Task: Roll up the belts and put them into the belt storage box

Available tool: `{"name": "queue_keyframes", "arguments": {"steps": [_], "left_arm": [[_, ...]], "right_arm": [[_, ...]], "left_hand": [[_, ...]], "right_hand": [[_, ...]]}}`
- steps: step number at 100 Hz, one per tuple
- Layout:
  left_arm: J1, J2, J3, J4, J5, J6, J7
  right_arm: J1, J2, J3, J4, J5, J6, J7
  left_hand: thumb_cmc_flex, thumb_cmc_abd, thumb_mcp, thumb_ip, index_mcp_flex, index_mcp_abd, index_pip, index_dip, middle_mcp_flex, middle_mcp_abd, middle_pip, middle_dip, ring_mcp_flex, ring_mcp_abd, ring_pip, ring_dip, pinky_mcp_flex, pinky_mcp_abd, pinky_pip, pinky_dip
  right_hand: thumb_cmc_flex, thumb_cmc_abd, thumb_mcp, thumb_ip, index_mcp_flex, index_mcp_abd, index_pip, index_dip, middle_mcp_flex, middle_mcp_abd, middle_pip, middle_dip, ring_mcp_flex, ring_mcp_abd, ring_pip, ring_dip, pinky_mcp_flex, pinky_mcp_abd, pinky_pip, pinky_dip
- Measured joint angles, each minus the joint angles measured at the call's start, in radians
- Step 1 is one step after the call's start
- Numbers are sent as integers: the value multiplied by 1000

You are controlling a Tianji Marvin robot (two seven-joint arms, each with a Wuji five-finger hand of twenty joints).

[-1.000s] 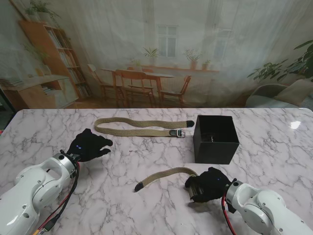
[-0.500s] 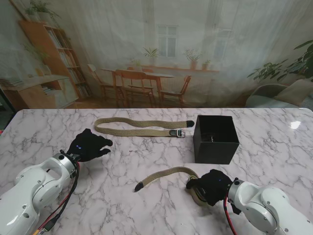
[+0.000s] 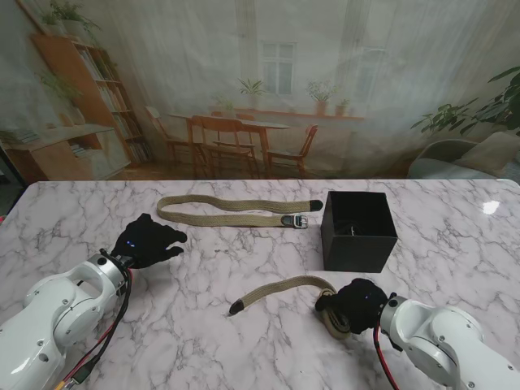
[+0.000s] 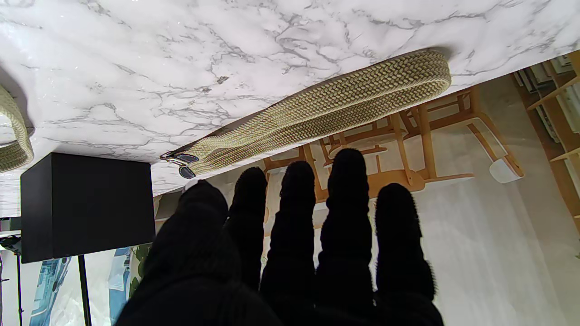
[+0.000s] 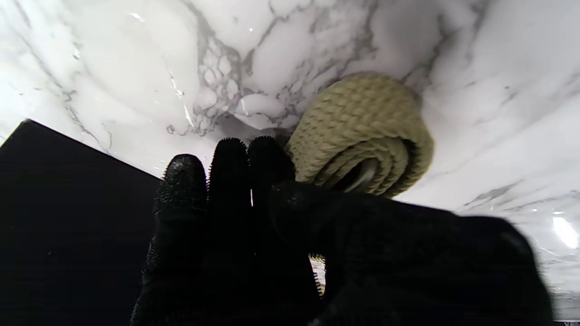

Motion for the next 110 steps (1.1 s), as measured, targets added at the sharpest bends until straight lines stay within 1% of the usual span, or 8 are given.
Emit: {"name": "queue_keyframes", "arguments": {"steps": [5, 11, 25, 34, 42, 69, 95, 110], "left_arm": [[0, 0, 0, 0, 0, 0, 0], [0, 0, 0, 0, 0, 1, -1], [-1, 0, 2, 1, -1, 1, -3], [-2, 0, 3, 2, -2, 1, -4], [-4, 0, 4, 2, -2, 1, -5], [-4, 0, 4, 3, -2, 2, -8], [-4, 0, 4, 4, -2, 2, -8], [-5, 0, 4, 5, -2, 3, -7]], "right_arm": [[4, 1, -4, 6, -15, -1, -14], [8, 2, -8, 12, -35, -1, -27], [15, 3, -16, 31, -50, 5, -67], [17, 3, -23, 46, -50, 20, -106], [17, 3, -26, 52, -49, 31, -121], [15, 0, -27, 65, -46, 45, -156], [10, -3, -30, 74, -42, 72, -192], [9, -4, -35, 79, -37, 87, -204]], "left_hand": [[0, 0, 0, 0, 0, 0, 0, 0, 0, 0, 0, 0, 0, 0, 0, 0, 0, 0, 0, 0], [0, 0, 0, 0, 0, 0, 0, 0, 0, 0, 0, 0, 0, 0, 0, 0, 0, 0, 0, 0], [0, 0, 0, 0, 0, 0, 0, 0, 0, 0, 0, 0, 0, 0, 0, 0, 0, 0, 0, 0], [0, 0, 0, 0, 0, 0, 0, 0, 0, 0, 0, 0, 0, 0, 0, 0, 0, 0, 0, 0], [0, 0, 0, 0, 0, 0, 0, 0, 0, 0, 0, 0, 0, 0, 0, 0, 0, 0, 0, 0], [0, 0, 0, 0, 0, 0, 0, 0, 0, 0, 0, 0, 0, 0, 0, 0, 0, 0, 0, 0], [0, 0, 0, 0, 0, 0, 0, 0, 0, 0, 0, 0, 0, 0, 0, 0, 0, 0, 0, 0], [0, 0, 0, 0, 0, 0, 0, 0, 0, 0, 0, 0, 0, 0, 0, 0, 0, 0, 0, 0]], "right_hand": [[23, -21, 0, -28, 0, 0, 14, 0, 24, -25, -4, -1, 22, -20, 0, 0, 13, -22, 23, -77], [19, -31, -21, -35, 0, -5, 37, 3, 51, -48, -5, -7, 44, -38, 0, 0, 31, -47, 35, -96], [-102, -72, -96, -33, 11, -50, 75, 32, 85, -96, 38, 18, 77, -72, 2, 0, 54, -71, 33, 7], [-148, -84, -131, -60, 29, -75, 75, 37, 97, -146, 127, 74, 84, -103, 8, 0, 54, -72, 32, 36], [-149, -84, -162, -91, 40, -97, 76, 26, 97, -161, 159, 88, 86, -105, 8, 0, 54, -72, 32, 47], [-208, -85, -210, -123, 63, -104, 76, 24, 97, -172, 222, 101, 86, -105, 9, 16, 54, -71, 33, 57], [-241, -81, -354, -159, 80, -149, 75, 74, 93, -173, 282, 113, 86, -85, 10, 40, 40, -21, 35, 64], [-242, -81, -365, -159, 91, -175, 46, 85, -20, -113, 364, 155, 69, -34, 10, 52, 11, 44, 32, 66]]}}
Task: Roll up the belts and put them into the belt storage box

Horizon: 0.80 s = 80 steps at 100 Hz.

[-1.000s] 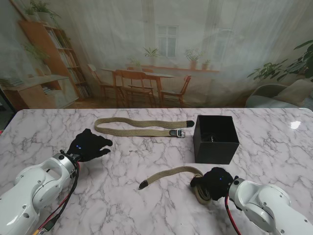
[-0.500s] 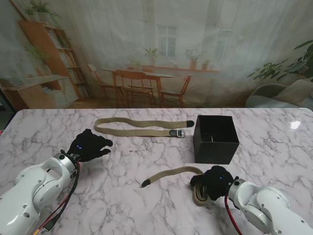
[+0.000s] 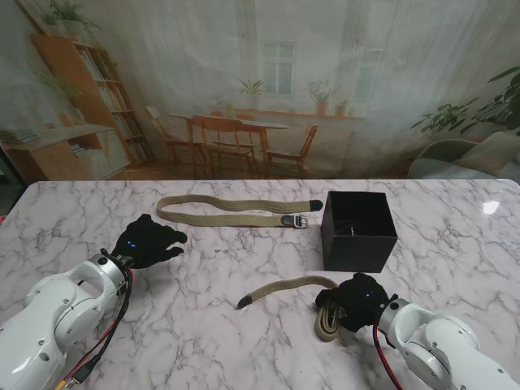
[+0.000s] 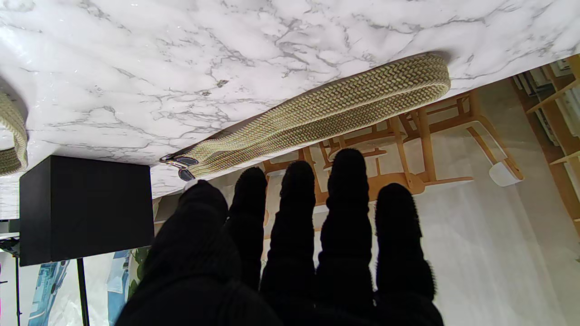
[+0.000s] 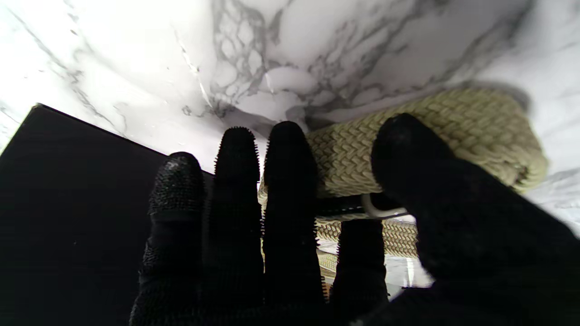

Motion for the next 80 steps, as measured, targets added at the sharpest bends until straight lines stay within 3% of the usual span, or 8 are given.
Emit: {"name": "queue_keyframes", "arguments": {"steps": [16, 26, 35, 42, 48, 51, 75, 80], "left_arm": [[-1, 0, 0, 1, 0, 0, 0], [0, 0, 0, 1, 0, 0, 1], [0, 0, -1, 1, 0, 0, 2], [0, 0, -2, 1, 0, 0, 2], [0, 0, -2, 2, 0, 0, 2], [0, 0, -2, 2, 0, 0, 2], [-1, 0, -1, 3, 0, 0, 1], [0, 0, -1, 3, 0, 0, 2]], "right_arm": [[-3, -1, -4, 0, 0, 19, -3], [-3, -2, -11, 0, 4, 34, -14], [-2, -3, -15, 2, 11, 41, -19], [0, -4, -19, 5, 18, 42, -25], [2, -5, -23, 10, 22, 42, -32], [2, -5, -26, 14, 26, 42, -37], [2, -10, -32, 28, 44, 55, -62], [2, -10, -32, 29, 44, 55, -67]], "left_hand": [[0, 0, 0, 0, 0, 0, 0, 0, 0, 0, 0, 0, 0, 0, 0, 0, 0, 0, 0, 0], [0, 0, 0, 0, 0, 0, 0, 0, 0, 0, 0, 0, 0, 0, 0, 0, 0, 0, 0, 0], [0, 0, 0, 0, 0, 0, 0, 0, 0, 0, 0, 0, 0, 0, 0, 0, 0, 0, 0, 0], [0, 0, 0, 0, 0, 0, 0, 0, 0, 0, 0, 0, 0, 0, 0, 0, 0, 0, 0, 0], [0, 0, 0, 0, 0, 0, 0, 0, 0, 0, 0, 0, 0, 0, 0, 0, 0, 0, 0, 0], [0, 0, 0, 0, 0, 0, 0, 0, 0, 0, 0, 0, 0, 0, 0, 0, 0, 0, 0, 0], [0, 0, 0, 0, 0, 0, 0, 0, 0, 0, 0, 0, 0, 0, 0, 0, 0, 0, 0, 0], [0, 0, 0, 0, 0, 0, 0, 0, 0, 0, 0, 0, 0, 0, 0, 0, 0, 0, 0, 0]], "right_hand": [[0, 0, 10, 0, 9, -12, 0, -110, -153, 113, 13, 1, -61, 44, 0, 0, -22, 54, -17, 0], [0, -7, 11, -12, 46, -23, -2, -138, -279, 177, -5, -15, -101, 68, -4, -1, -34, 74, -23, 0], [-2, -27, 6, -43, 83, -23, -3, -154, -398, 218, -106, -31, -114, 68, -11, -10, -42, 84, -31, 0], [-60, -45, -61, -93, 143, 9, 106, -155, -511, 196, -219, -47, -158, 57, -10, -16, -50, 98, -35, 0], [-73, -48, -83, -102, 166, 75, 218, -158, -528, 157, -233, -55, -160, 58, -10, -22, -51, 103, -43, 0], [-83, -48, -83, -102, 169, 93, 247, -158, -528, 164, -233, -55, -160, 58, -10, -22, -55, 107, -46, 0], [-84, -56, -83, -102, 173, 105, 283, -159, -518, 153, -233, -55, -191, 60, 0, -36, -82, 134, -66, -8], [-84, -56, -83, -102, 181, 116, 283, -160, -478, 120, -233, -56, -191, 59, 0, -36, -84, 135, -66, -9]]}}
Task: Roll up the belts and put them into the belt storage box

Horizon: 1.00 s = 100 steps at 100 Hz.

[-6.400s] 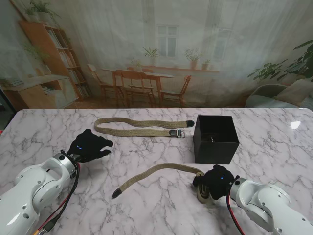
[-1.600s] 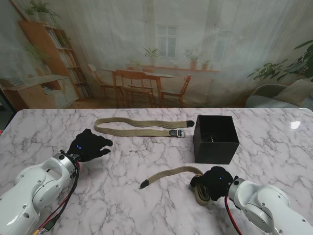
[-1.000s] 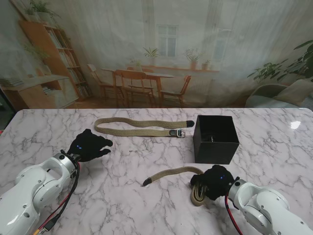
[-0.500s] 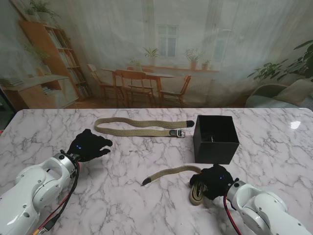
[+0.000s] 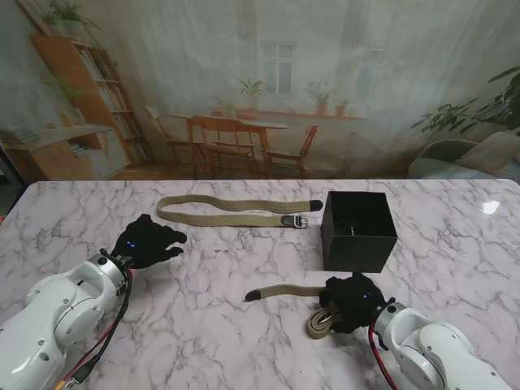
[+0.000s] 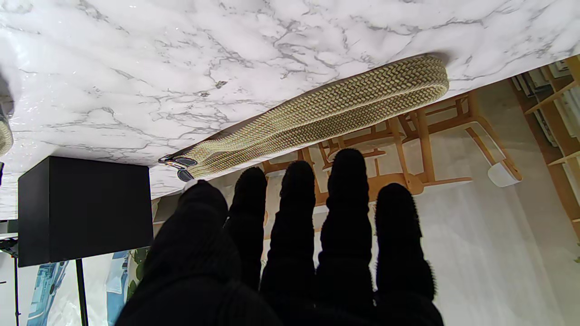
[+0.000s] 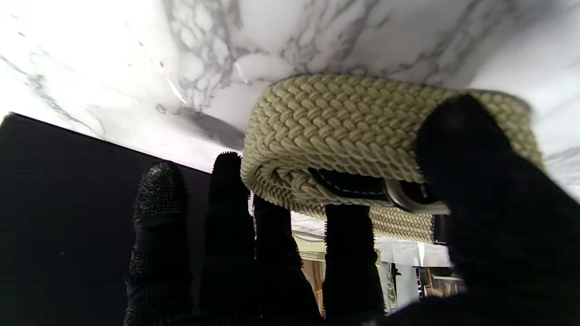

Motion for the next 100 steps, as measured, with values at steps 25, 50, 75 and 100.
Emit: {"name": "queue_keyframes", "arguments": {"steps": [25, 50, 75, 100], "left_arm": [[1, 0, -1, 0, 1, 0, 3], [2, 0, -3, -1, 1, 0, 4], [15, 0, -13, -14, 2, 0, 1], [15, 0, -10, -15, 1, 0, 0]], "right_arm": [[10, -2, -11, 29, 19, -12, -48], [10, -4, -11, 46, 19, -23, -89], [15, -4, -17, 63, 19, -29, -124], [20, -4, -21, 72, 7, -34, -147]], "left_hand": [[0, 0, 0, 0, 0, 0, 0, 0, 0, 0, 0, 0, 0, 0, 0, 0, 0, 0, 0, 0], [0, 0, 0, 0, 0, 0, 0, 0, 0, 0, 0, 0, 0, 0, 0, 0, 0, 0, 0, 0], [-1, 0, 0, 0, 0, 0, 0, 0, 0, 0, 0, 0, 0, 0, 0, 0, 0, 0, 0, 0], [-1, 0, 0, 0, 0, 0, 0, 0, 0, 0, 0, 0, 0, 0, 0, 0, 0, 0, 0, 0]], "right_hand": [[0, 0, -1, 0, 2, 20, 47, 0, 224, -114, 121, 64, 139, -83, 76, 30, 100, -21, 68, 19], [-14, 0, -37, -21, -1, 27, 152, 0, 342, -116, 171, 95, 245, -97, 128, 106, 141, -37, 108, 57], [-18, 13, -50, -23, -75, 28, 281, 50, 403, -116, 180, 110, 296, -95, 152, 167, 142, -36, 108, 91], [-18, 29, -63, -24, -86, 27, 283, 113, 457, -116, 180, 110, 333, -103, 176, 193, 138, -36, 107, 120]]}}
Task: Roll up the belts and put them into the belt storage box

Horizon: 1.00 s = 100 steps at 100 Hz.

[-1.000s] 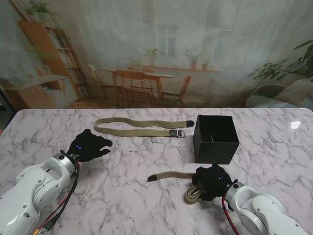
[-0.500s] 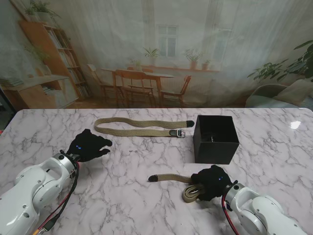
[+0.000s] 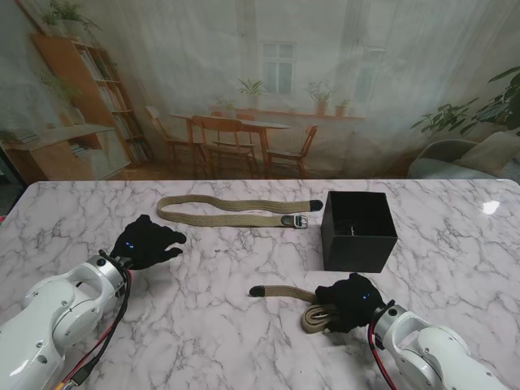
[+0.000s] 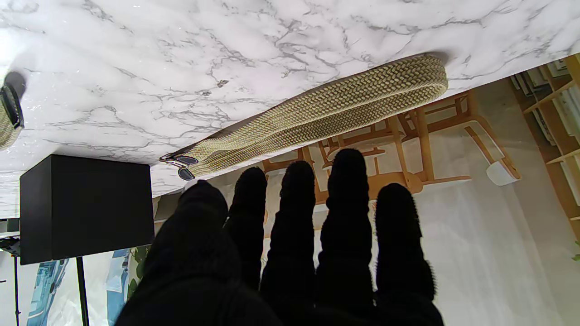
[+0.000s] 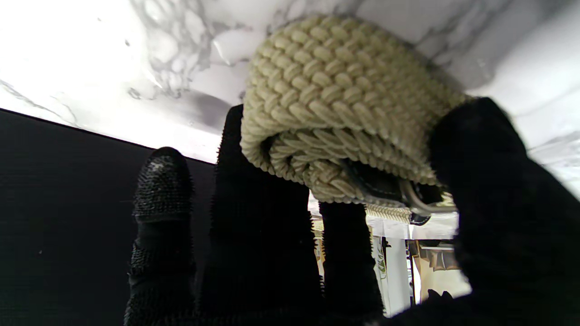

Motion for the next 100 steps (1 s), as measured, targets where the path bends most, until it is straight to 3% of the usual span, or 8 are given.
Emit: {"name": "queue_keyframes", "arguments": {"steps": [22, 29, 35, 43, 57, 70, 82, 100], "left_arm": [[0, 0, 0, 0, -1, 0, 0], [-2, 0, 2, 0, -1, 1, -2], [-3, 0, 5, 0, -1, 2, -5], [-5, 0, 8, 0, -1, 2, -6], [-6, 0, 8, 0, -1, 3, -5], [-5, 0, 5, 0, -1, 3, -3], [-4, 0, 4, 0, 0, 3, -1], [-4, 0, 3, 1, 0, 2, 0]], "right_arm": [[6, 1, -8, 7, -5, 0, -18], [7, 1, -11, 10, -6, 1, -26], [8, 1, -13, 13, -6, 1, -30], [10, 0, -15, 17, -6, 0, -34], [22, 1, -31, 39, -12, -3, -78], [42, 4, -47, 72, -23, -27, -127], [51, 5, -54, 86, -34, -35, -151], [47, 4, -52, 77, -23, -6, -128]], "left_hand": [[0, 0, 0, 0, 0, 0, 0, 0, 0, 0, 0, 0, 0, 0, 0, 0, 0, 0, 0, 0], [0, 0, 0, 0, 0, 0, 0, 0, 0, 0, 0, 0, 0, 0, 0, 0, 0, 0, 0, 0], [0, 0, 0, 0, 0, 0, 0, 0, 0, 0, 0, 0, 0, 0, 0, 0, 0, 0, 0, 0], [0, 0, 0, 0, 0, 0, 0, 0, 0, 0, 0, 0, 0, 0, 0, 0, 0, 0, 0, 0], [0, 0, 0, 0, 0, 0, 0, 0, 0, 0, 0, 0, 0, 0, 0, 0, 0, 0, 0, 0], [0, 0, 0, 0, 0, 0, 0, 0, 0, 0, 0, 0, 0, 0, 0, 0, 0, 0, 0, 0], [0, 0, 0, 0, 0, 0, 0, 0, 0, 0, 0, 0, 0, 0, 0, 0, 0, 0, 0, 0], [0, 0, 0, 0, 0, 0, 0, 0, 0, 0, 0, 0, 0, 0, 0, 0, 0, 0, 0, 0]], "right_hand": [[5, 2, -16, -1, 7, 0, -17, -27, 54, 0, -1, 0, 50, -2, 16, 5, 3, -1, 16, 15], [5, 35, -14, -1, 7, 0, -150, -84, 69, 0, -2, 0, 52, -2, 25, 10, 6, -1, 18, 26], [6, 70, -9, -1, -99, -42, -322, -123, 97, 6, -2, 0, 64, -2, 51, 11, 6, -2, 19, 32], [6, 75, 1, 9, -242, -90, -413, -148, 121, 18, -2, 0, 79, 12, 59, 12, 7, -2, 19, 35], [7, 85, 2, 21, -381, -104, -408, -163, 141, 30, -2, 9, 99, 26, 60, 12, 15, -2, 20, 38], [7, 96, 2, 22, -419, -112, -450, -200, 151, 36, -2, 18, 105, 34, 60, 12, 26, -1, 21, 39], [7, 96, 4, 22, -430, 189, -464, -236, 151, 36, -2, 18, 105, 34, 60, 12, 27, -28, 27, 39], [6, 96, 10, 22, -421, 352, -363, -233, 151, 36, -2, 11, 105, 34, 60, 4, 27, -78, 31, 39]]}}
